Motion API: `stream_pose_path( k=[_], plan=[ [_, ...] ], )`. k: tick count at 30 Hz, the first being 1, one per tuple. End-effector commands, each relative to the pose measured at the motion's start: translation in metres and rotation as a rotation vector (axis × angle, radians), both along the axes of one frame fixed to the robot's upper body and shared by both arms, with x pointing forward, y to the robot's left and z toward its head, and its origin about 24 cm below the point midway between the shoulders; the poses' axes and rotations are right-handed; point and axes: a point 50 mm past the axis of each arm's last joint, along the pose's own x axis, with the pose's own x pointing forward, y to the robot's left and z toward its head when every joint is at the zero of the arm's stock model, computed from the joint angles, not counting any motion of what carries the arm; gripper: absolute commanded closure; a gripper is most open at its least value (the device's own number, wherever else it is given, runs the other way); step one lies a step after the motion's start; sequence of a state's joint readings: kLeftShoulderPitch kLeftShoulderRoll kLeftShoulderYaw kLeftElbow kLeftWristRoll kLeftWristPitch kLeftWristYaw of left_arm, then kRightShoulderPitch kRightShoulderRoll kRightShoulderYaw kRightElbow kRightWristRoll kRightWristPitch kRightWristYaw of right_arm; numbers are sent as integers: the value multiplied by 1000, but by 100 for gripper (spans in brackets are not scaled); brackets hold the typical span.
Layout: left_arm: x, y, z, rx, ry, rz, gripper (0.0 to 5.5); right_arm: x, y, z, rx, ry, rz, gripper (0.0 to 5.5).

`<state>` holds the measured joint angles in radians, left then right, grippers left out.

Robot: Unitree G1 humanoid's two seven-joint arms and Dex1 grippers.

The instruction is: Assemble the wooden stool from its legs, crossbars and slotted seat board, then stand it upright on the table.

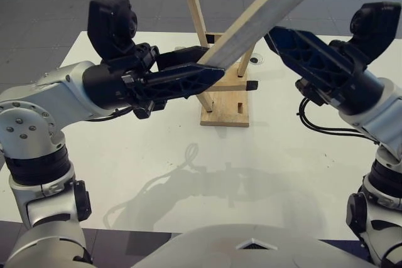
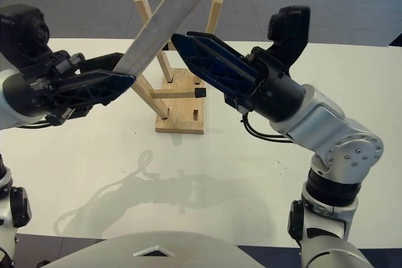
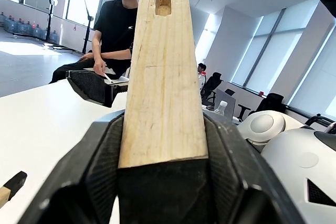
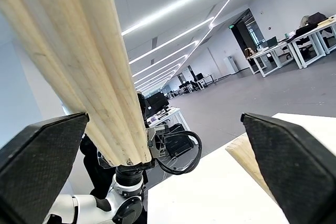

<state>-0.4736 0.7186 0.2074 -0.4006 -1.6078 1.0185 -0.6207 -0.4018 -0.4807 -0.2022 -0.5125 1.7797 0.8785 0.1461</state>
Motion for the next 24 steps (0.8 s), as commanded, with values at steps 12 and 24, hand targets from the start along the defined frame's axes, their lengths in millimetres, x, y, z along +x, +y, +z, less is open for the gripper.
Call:
stream_pose_path(
  k=[12, 24],
  plan=[
    [-6, -4, -13, 61, 33, -69, 345, -10, 14, 15, 22, -65, 145, 29],
    [-4, -1, -13, 67, 22, -54, 345, -7, 12, 11, -8, -46, 145, 246]
  ],
)
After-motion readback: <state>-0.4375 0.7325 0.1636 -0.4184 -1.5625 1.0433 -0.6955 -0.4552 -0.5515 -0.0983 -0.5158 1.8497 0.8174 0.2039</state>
